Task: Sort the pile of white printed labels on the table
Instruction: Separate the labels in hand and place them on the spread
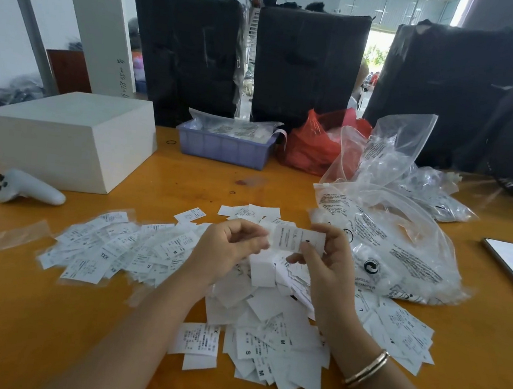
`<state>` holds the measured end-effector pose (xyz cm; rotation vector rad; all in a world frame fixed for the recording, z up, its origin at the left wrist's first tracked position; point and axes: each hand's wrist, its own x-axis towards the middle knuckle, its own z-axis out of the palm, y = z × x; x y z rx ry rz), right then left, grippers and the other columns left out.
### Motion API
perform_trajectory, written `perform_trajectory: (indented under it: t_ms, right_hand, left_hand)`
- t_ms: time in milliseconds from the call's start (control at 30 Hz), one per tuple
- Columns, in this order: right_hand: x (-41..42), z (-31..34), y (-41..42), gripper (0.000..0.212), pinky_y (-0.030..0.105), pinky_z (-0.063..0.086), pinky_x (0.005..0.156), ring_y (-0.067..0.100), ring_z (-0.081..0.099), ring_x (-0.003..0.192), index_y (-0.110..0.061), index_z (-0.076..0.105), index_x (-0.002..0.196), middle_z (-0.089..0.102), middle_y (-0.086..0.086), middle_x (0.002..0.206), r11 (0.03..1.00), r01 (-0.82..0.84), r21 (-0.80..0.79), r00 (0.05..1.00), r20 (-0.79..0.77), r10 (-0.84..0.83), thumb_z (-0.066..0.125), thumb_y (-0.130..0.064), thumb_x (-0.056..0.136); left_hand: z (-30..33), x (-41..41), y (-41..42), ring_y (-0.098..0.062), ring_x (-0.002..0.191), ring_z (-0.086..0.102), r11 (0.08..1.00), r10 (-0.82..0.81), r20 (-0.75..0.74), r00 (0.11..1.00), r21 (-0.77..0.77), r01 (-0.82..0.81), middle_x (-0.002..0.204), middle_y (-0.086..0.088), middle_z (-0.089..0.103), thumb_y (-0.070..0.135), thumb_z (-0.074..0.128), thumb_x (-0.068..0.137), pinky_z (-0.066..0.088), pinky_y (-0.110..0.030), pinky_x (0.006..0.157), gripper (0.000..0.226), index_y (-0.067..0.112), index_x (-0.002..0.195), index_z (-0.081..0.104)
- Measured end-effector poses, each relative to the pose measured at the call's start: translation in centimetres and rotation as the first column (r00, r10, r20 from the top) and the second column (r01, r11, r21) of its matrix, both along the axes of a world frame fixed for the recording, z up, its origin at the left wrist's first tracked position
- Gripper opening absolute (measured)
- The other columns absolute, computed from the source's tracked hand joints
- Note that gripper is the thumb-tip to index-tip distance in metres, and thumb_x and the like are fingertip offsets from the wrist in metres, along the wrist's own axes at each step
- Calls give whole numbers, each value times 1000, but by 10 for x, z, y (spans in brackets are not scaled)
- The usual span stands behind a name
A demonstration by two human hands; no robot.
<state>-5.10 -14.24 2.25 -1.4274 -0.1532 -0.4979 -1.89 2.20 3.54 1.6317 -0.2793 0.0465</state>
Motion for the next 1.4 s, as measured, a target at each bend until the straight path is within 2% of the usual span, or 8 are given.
perform_trajectory:
  t_ms: [167, 300, 400, 567, 733, 967, 1200, 1400]
  right_hand:
    - [-1, 3, -1, 24, 21, 54, 63, 20, 68, 66, -19, 53, 96, 68, 7, 88, 985, 8, 172, 1000, 3, -9, 53, 4, 90]
    - [-1, 3, 1, 25, 21, 54, 61, 21, 69, 68, -20, 53, 95, 69, 6, 87, 990, -11, 142, 1000, 17, 9, 54, 4, 90]
    - [-2, 2, 3, 25, 20, 53, 60, 20, 69, 68, -20, 52, 95, 69, 1, 84, 992, -24, 124, 1000, 19, 22, 53, 5, 90]
    - [-3, 4, 1, 26, 20, 53, 64, 20, 70, 69, -22, 52, 95, 69, 0, 86, 990, -8, 141, 1000, 29, 4, 53, 3, 91]
    - [-4, 4, 3, 24, 18, 52, 59, 17, 69, 67, -19, 51, 96, 69, -2, 83, 997, -23, 75, 999, 34, 20, 53, 4, 91]
    - [-4, 7, -1, 25, 19, 53, 62, 19, 69, 66, -19, 52, 95, 66, 6, 88, 993, 25, 117, 998, 48, -30, 52, 6, 91]
    - [-4, 5, 1, 24, 19, 53, 56, 15, 69, 66, -19, 50, 95, 69, -6, 84, 1000, -16, 4, 998, 60, 15, 52, 5, 91]
    - [-3, 7, -1, 25, 20, 54, 64, 18, 68, 66, -18, 52, 95, 66, 2, 84, 992, 25, 122, 998, 46, -31, 52, 6, 90]
  left_hand:
    - [0, -1, 0, -2, 75, 68, 1000, 1, 0, 1000, 28, -1, 80, 8, 75, 16, 70, 83, 48, -10, 60, 10, 25, 87, 71]
    - [1, -3, 0, 2, 71, 66, 999, 8, 2, 1000, 31, -8, 78, 10, 75, 25, 69, 82, 47, -9, 60, 5, 27, 85, 72]
    - [4, -6, -1, 2, 70, 65, 999, 1, 14, 1000, 39, -2, 78, 11, 74, 43, 64, 70, 46, -8, 58, 20, 31, 83, 73]
    - [5, -5, -1, 1, 70, 64, 999, -7, 3, 1000, 37, 7, 78, 10, 75, 47, 63, 68, 48, -10, 59, 25, 30, 83, 73]
    - [4, -5, -1, -1, 72, 66, 999, 3, 9, 1000, 33, -4, 79, 9, 75, 59, 62, 62, 50, -12, 60, 37, 30, 81, 73]
    - [4, -5, 1, 1, 72, 65, 1000, -3, -5, 1000, 14, 3, 80, 10, 75, 53, 62, 69, 49, -10, 61, 29, 31, 83, 74]
    - [4, -6, 1, 1, 74, 66, 999, -14, -6, 1000, 29, 14, 82, 10, 75, 55, 62, 67, 52, -12, 63, 32, 31, 84, 73]
    - [6, -7, 1, 0, 75, 66, 998, -32, -21, 999, 44, 33, 82, 10, 75, 51, 61, 70, 51, -13, 62, 27, 31, 84, 73]
